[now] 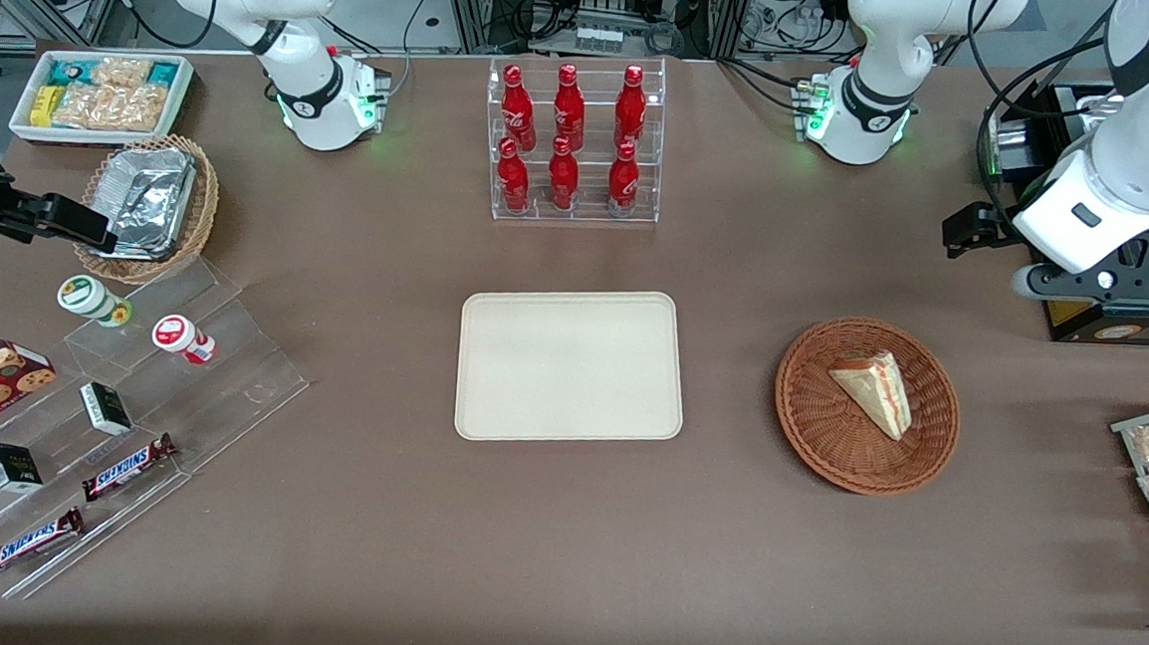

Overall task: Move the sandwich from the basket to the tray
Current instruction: 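Move the left gripper over the sandwich in the wicker basket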

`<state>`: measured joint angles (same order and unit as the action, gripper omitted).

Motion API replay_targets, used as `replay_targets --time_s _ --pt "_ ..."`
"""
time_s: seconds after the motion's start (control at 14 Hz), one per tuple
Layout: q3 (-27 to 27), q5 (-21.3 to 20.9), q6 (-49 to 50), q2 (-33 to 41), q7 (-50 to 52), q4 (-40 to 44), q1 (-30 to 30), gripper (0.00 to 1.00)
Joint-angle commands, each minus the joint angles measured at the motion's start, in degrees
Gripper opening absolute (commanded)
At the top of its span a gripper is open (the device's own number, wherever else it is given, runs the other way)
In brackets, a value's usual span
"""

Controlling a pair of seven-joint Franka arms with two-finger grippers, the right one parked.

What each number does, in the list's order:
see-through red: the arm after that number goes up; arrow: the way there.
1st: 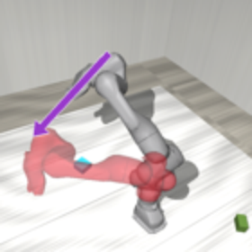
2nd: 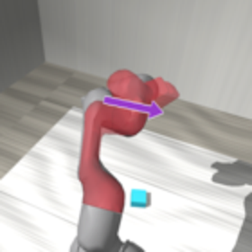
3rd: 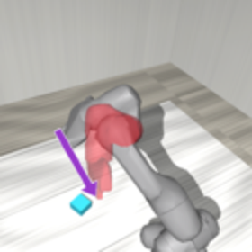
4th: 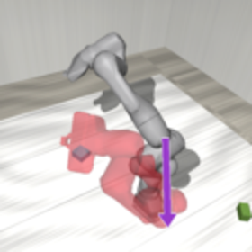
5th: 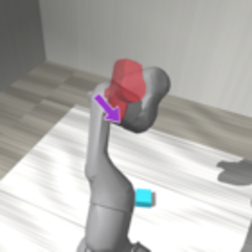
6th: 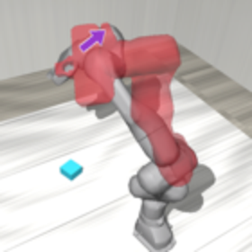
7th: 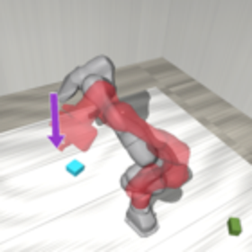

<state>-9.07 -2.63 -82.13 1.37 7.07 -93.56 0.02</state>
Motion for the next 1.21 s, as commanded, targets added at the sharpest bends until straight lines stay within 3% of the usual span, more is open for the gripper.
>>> replay_targets --time_s 0.0,0.57,1.14 --pt "0.9 0.87 0.22 1.45 -0.74 -0.83 -0.81 1.0" --pt "0.81 2.45 -10.48 1.36 -0.74 -9.96 -0.38 1.0" --pt "0.72 2.36 -35.88 1.97 -0.39 -30.96 -0.55 1.0"
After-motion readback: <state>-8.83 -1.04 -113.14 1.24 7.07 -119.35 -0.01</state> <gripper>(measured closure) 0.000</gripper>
